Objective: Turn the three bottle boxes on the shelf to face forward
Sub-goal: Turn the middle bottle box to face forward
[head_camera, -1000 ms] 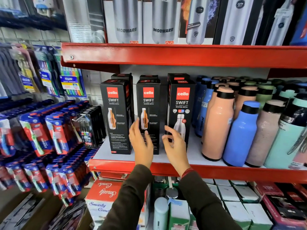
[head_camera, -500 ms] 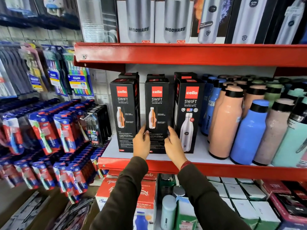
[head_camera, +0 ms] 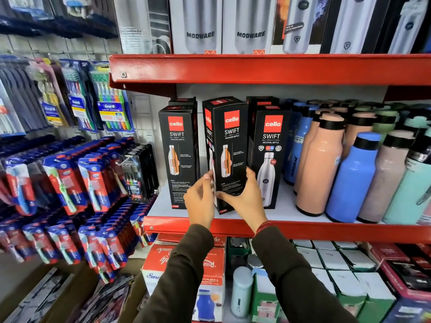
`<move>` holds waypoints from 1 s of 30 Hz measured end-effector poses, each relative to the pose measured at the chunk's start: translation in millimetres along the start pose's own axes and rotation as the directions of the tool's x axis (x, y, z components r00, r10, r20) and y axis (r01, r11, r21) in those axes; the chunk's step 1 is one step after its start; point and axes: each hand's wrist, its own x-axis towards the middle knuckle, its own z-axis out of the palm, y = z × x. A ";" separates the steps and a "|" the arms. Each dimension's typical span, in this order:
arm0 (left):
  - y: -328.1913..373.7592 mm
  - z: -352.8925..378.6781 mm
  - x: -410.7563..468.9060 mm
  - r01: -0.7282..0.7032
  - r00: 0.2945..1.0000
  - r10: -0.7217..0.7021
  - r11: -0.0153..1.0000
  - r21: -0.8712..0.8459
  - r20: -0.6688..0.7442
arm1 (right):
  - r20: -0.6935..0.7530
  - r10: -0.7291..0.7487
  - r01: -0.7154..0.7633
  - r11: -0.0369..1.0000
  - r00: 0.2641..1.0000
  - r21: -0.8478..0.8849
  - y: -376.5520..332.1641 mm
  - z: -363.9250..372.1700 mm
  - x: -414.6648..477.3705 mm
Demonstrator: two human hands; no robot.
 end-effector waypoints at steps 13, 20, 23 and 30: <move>-8.5 -10.6 7.7 -0.075 0.997 0.077 0.969 0.237 -0.002 | -0.021 0.030 -0.027 0.991 0.999 0.128 -6.0 -9.4 4.2; -11.9 -14.9 15.8 -0.018 0.980 -0.027 0.974 0.224 0.196 | 0.126 -0.025 0.017 0.998 0.992 0.068 -1.9 -12.8 10.4; -19.8 -18.0 16.7 -0.011 0.986 -0.028 0.973 0.232 0.164 | 0.187 -0.051 0.041 0.998 0.981 0.057 3.9 -15.2 12.2; -32.2 -12.7 19.4 -0.016 0.997 -0.005 0.962 0.273 0.074 | 0.142 -0.070 0.066 0.997 0.987 0.031 9.5 -5.1 15.2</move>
